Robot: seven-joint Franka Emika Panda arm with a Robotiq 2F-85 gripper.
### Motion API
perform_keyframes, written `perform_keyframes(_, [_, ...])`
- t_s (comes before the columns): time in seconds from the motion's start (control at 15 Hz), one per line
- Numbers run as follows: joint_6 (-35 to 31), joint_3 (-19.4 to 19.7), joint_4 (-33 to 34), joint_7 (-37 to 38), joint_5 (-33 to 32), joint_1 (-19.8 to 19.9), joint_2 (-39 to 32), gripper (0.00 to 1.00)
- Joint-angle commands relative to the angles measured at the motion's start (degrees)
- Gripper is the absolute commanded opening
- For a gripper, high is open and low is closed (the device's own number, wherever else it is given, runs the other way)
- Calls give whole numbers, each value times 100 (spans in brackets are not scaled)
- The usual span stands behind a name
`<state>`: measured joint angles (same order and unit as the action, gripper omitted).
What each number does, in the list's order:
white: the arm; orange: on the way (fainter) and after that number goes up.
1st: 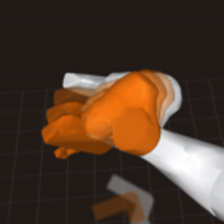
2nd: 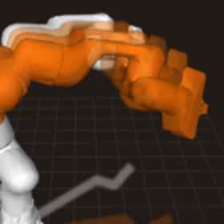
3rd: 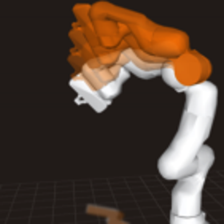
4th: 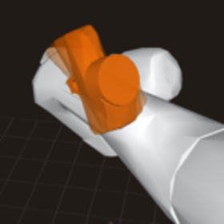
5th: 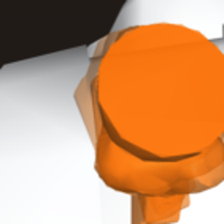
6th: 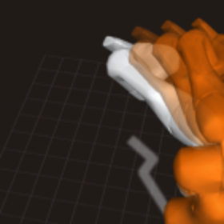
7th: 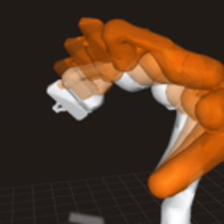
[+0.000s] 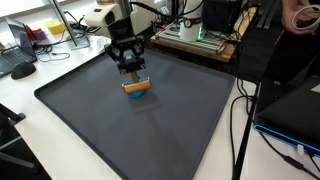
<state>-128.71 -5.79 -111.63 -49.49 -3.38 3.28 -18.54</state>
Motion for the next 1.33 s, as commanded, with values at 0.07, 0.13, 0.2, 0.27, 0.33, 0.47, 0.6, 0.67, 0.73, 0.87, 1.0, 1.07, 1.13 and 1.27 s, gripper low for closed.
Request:
perform_keyframes(0.07, [-422,-145,95,13,414,-56,-577,22])
perform_keyframes(0.13, [-406,-153,107,9,425,-52,-584,22])
perform_keyframes(0.2, [-400,-161,119,9,434,-50,-591,22])
perform_keyframes(0.27, [-402,-167,130,14,447,-49,-598,22])
perform_keyframes(0.33, [-405,-171,144,20,461,-50,-607,22])
perform_keyframes(0.47, [-417,-177,166,22,481,-54,-624,22])
perform_keyframes(0.6, [-414,-185,185,31,486,-59,-638,22])
perform_keyframes(0.67, [-415,-188,193,36,485,-61,-645,22])
perform_keyframes(0.73, [-413,-192,204,41,484,-61,-654,22])
perform_keyframes(0.87, [-408,-200,228,44,487,-59,-673,22])
perform_keyframes(1.0, [-401,-211,257,46,494,-56,-695,22])
perform_keyframes(1.07, [-404,-214,267,48,494,-56,-703,22])
perform_keyframes(1.13, [-395,-219,285,48,498,-55,-714,22])
perform_keyframes(1.27, [-391,-230,311,49,505,-53,-729,22])
